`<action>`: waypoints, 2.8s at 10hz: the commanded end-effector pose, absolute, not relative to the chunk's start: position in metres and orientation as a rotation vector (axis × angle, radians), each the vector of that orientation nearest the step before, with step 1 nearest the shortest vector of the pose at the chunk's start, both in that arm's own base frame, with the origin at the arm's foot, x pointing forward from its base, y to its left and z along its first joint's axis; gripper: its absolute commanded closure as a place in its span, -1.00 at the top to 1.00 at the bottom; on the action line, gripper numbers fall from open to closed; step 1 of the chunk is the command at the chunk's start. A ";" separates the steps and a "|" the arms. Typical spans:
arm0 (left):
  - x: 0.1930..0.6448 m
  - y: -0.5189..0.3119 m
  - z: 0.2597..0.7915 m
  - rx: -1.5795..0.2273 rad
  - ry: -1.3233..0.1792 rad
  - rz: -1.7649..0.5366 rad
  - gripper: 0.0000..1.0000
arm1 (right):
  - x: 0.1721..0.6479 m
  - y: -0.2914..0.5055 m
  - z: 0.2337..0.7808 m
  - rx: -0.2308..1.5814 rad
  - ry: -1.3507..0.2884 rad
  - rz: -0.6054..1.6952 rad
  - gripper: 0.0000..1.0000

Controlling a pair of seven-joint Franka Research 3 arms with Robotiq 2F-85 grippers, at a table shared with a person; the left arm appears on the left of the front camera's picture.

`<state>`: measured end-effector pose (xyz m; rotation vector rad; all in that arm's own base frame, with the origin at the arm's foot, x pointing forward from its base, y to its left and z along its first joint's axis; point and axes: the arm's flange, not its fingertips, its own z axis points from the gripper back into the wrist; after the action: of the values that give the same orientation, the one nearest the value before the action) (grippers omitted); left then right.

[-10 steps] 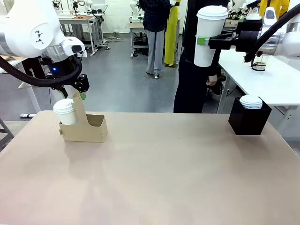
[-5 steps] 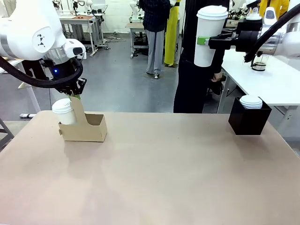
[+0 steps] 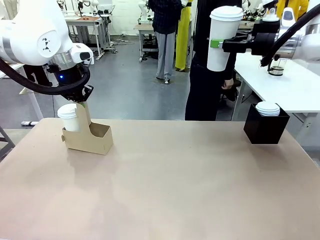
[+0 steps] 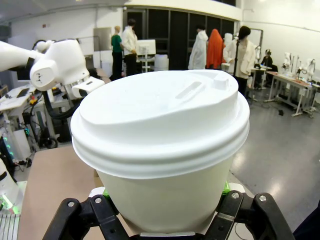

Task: Pour a drink into a cup and package it in a carrier.
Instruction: Position the Cup Carrier in the center of the table, then insert the held 600 ml Paper Cup into the Cup Carrier.

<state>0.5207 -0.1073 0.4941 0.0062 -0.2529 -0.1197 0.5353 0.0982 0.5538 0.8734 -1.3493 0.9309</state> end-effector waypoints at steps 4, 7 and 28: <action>0.497 -0.115 0.532 -0.021 -0.324 -0.176 -0.96 | 0.533 0.099 0.556 0.864 -1.364 0.947 0.60; 0.449 -0.173 0.579 0.016 -0.353 -0.138 -0.96 | 0.533 0.099 0.556 0.864 -1.364 0.947 0.60; 0.359 -0.448 0.489 -0.050 -0.300 -0.041 -0.96 | 0.533 0.099 0.556 0.864 -1.364 0.947 0.60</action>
<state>0.3609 -0.4514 0.4893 -0.0418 -0.2887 -0.0431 0.5353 0.0981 0.5540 0.8724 -1.3494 0.9313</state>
